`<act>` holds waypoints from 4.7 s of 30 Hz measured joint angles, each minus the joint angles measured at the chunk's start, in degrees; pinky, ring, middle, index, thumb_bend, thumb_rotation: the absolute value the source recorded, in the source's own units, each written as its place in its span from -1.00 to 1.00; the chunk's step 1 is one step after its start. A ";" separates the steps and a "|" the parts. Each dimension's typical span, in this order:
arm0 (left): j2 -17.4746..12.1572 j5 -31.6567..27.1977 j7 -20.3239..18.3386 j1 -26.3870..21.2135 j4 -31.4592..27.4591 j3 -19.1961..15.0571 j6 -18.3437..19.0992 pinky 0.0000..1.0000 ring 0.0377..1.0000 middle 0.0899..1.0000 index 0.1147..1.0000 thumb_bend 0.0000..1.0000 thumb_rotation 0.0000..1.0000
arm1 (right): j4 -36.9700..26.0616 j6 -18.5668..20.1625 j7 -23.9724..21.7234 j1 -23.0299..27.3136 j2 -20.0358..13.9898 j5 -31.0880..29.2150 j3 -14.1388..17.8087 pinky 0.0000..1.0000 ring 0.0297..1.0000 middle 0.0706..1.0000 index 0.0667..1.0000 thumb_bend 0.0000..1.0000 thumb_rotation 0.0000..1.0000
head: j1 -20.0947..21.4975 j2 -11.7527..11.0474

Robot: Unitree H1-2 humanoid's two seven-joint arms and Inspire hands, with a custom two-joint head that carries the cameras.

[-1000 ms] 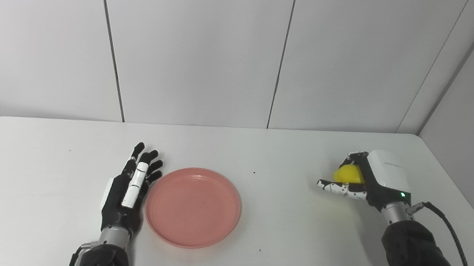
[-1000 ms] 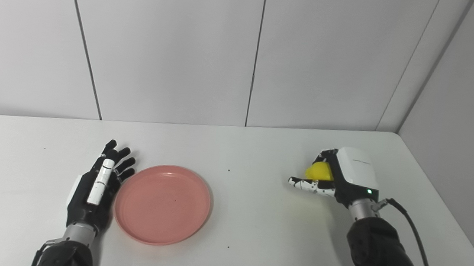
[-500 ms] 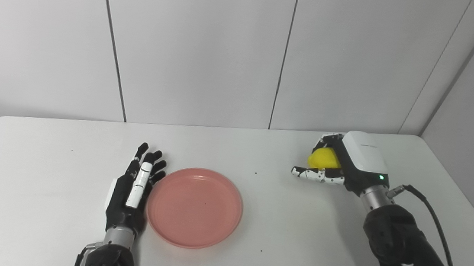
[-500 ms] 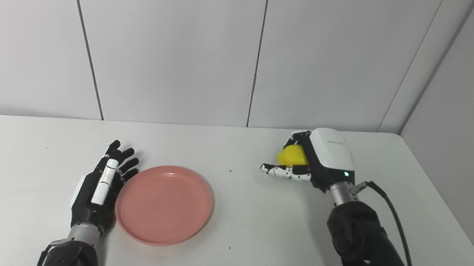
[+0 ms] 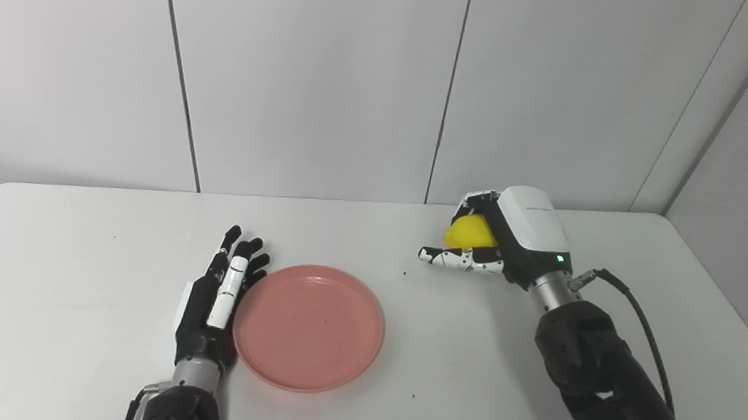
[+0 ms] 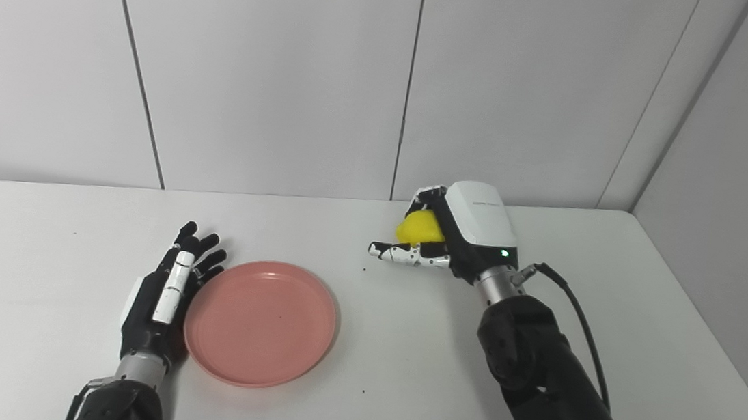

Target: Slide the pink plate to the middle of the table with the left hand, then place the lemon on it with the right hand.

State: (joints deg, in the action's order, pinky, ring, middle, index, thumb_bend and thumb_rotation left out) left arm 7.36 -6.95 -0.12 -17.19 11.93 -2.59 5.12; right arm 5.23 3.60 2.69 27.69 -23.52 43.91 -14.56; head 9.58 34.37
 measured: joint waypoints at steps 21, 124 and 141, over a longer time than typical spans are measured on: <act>1.58 0.70 1.27 -0.52 2.39 0.75 -3.24 0.72 0.68 0.72 0.80 0.40 0.41 | 1.72 -3.44 -0.68 2.97 4.89 0.72 -3.88 -0.71 -0.66 -0.60 -0.45 0.18 0.26 | -3.69 -1.14; 1.74 4.50 2.41 -3.11 8.67 0.99 -9.44 0.82 0.78 0.92 0.99 0.56 0.98 | 15.41 -6.21 -3.41 8.58 11.53 6.52 -15.56 -0.01 0.15 0.19 0.21 1.00 0.73 | -3.16 -1.85; 1.74 4.96 2.55 -3.11 8.68 0.98 -9.43 0.75 0.72 0.69 0.82 0.53 0.98 | 16.31 -10.20 0.57 8.59 11.50 4.33 -13.27 0.07 0.21 0.24 0.21 1.00 0.57 | -3.16 -1.93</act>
State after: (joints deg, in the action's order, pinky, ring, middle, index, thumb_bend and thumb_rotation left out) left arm 9.10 -1.99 2.43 -20.30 20.62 -1.61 -4.31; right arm 21.55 -6.60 3.25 36.28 -12.02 48.25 -27.83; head 6.42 32.43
